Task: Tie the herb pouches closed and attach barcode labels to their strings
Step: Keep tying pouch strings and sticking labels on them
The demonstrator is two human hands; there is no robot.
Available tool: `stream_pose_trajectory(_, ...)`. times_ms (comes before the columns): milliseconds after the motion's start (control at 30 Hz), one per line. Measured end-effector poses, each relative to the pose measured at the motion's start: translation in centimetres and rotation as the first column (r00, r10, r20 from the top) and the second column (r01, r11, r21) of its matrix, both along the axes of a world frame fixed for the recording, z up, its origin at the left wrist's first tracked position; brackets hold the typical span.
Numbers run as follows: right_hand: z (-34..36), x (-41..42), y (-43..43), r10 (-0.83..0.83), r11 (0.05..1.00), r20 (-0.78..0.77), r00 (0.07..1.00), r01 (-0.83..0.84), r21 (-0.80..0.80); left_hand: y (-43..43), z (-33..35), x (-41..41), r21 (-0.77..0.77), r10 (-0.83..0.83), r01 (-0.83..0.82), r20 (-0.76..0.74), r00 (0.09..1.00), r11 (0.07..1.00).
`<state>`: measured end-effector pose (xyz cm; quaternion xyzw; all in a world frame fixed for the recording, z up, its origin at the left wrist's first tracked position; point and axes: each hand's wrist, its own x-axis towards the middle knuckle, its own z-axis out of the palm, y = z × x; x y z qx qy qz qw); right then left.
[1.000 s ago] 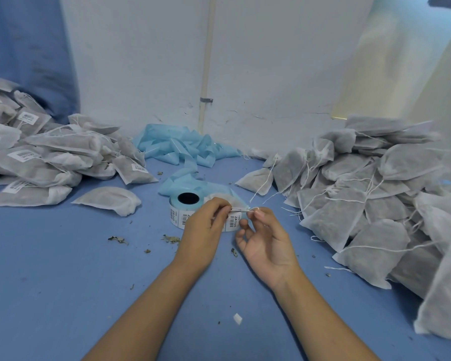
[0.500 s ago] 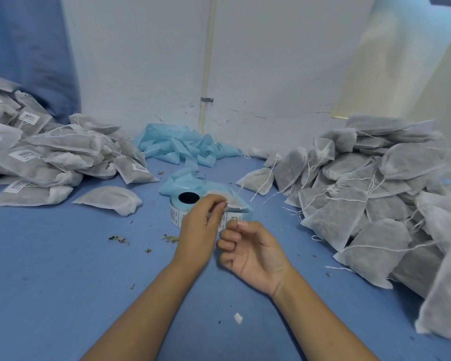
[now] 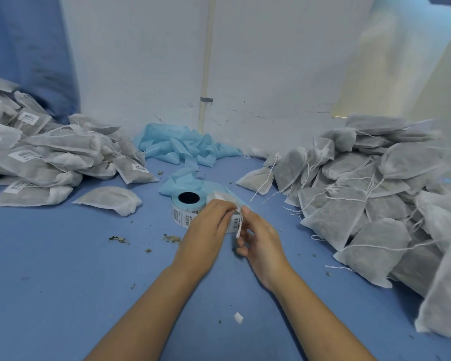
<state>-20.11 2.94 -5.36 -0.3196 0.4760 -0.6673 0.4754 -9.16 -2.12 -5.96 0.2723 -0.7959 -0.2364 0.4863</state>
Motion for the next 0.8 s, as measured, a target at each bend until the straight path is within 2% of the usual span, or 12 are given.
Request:
stream_pose_trajectory(67,-0.26,0.09,0.05,-0.012,0.999,-0.081,0.997,0.009,-0.040,0.03,0.11,-0.01,0.031,0.015,-0.013,-0.056,0.998,0.999)
stream_pose_trajectory(233,-0.22,0.44,0.32,0.099,0.993,-0.210,0.973,-0.109,-0.038,-0.17,0.29,0.15,0.102,0.063,-0.047,-0.159,0.985,0.994)
stream_pose_trajectory(433,-0.49,0.03,0.29,0.092,0.991,-0.161,0.983,-0.106,-0.086,-0.25,0.22,0.03,0.096,0.072,-0.058,-0.146,0.987,0.994)
stream_pose_trajectory(533,-0.48,0.04,0.27,0.043,0.992,-0.136,0.990,-0.059,-0.113,-0.31,0.11,0.04,0.123,0.083,-0.061,-0.181,0.980,0.990)
stream_pose_trajectory(667,-0.63,0.06,0.22,-0.113,0.980,-0.141,0.984,0.087,-0.177,-0.64,0.13,0.15,0.162,0.154,-0.118,-0.231,0.961,0.980)
stream_pose_trajectory(800,-0.60,0.04,0.16,-0.188,0.967,-0.127,0.974,0.161,-0.196,-0.73,0.00,0.15,0.159,0.163,-0.129,-0.220,0.962,0.979)
